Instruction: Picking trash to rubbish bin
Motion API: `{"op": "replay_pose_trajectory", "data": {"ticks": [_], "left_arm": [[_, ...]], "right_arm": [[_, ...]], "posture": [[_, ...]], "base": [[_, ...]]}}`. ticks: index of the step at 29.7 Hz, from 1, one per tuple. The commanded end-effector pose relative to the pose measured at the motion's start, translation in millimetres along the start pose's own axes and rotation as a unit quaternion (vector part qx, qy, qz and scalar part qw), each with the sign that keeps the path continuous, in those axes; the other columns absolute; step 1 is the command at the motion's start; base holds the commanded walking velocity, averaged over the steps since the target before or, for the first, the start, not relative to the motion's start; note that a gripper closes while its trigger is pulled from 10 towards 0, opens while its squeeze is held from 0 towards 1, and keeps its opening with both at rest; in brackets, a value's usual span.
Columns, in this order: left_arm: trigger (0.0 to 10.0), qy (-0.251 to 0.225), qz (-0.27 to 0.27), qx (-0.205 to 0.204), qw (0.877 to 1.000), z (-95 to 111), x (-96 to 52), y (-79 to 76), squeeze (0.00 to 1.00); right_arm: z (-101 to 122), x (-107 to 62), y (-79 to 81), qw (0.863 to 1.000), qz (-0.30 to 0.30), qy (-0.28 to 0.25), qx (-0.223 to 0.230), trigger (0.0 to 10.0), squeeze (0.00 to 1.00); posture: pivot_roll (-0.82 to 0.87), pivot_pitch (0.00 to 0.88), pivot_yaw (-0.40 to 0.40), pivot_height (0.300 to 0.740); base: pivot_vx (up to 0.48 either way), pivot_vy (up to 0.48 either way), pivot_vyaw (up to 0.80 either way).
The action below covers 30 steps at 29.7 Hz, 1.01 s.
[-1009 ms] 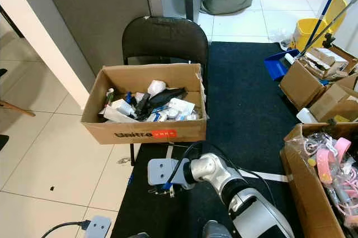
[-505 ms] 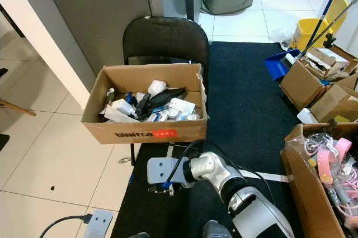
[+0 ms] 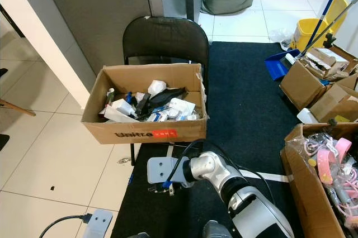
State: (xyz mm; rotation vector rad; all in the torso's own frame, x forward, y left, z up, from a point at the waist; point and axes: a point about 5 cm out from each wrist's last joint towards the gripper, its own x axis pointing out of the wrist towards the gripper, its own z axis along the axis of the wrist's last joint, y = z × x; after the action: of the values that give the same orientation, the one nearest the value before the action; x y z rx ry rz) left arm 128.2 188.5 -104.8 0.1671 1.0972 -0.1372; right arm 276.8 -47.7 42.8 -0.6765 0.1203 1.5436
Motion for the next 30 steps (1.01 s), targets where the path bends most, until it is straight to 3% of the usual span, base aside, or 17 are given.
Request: {"op": "replay_pose_trajectory", "data": {"ticks": [1, 8, 20, 30], "left_arm": [[10.0, 0.001, -0.022, 0.002, 1.000, 1.5, 2.0, -18.1, 0.00], [10.0, 0.000, -0.026, 0.003, 1.000, 9.1, 4.3, -27.5, 0.00], [10.0, 0.007, -0.022, 0.005, 1.000, 5.9, 3.7, -23.7, 0.00], [10.0, 0.016, -0.013, 0.004, 1.000, -21.4, -6.5, 8.3, 0.00]], "right_arm": [[-0.7, 1.0, 1.5, 1.000, 0.004, 0.001, 0.003, 10.0, 0.00], [-0.6, 1.2, 1.5, 1.000, 0.004, 0.001, 0.003, 10.0, 0.00], [-1.2, 1.5, 2.5, 1.000, 0.005, 0.001, 0.003, 10.0, 0.00], [-1.4, 1.6, 3.3, 1.000, 0.005, 0.001, 0.004, 10.0, 0.00]], "posture": [[-0.04, 0.084, 0.048, 0.740], [-0.04, 0.085, 0.047, 0.740], [-0.04, 0.079, 0.047, 0.740], [-0.05, 0.076, 0.047, 0.740]], "base": [[0.000, 0.000, 0.00], [0.000, 0.000, 0.00], [0.000, 0.000, 0.00], [0.000, 0.000, 0.00]]}}
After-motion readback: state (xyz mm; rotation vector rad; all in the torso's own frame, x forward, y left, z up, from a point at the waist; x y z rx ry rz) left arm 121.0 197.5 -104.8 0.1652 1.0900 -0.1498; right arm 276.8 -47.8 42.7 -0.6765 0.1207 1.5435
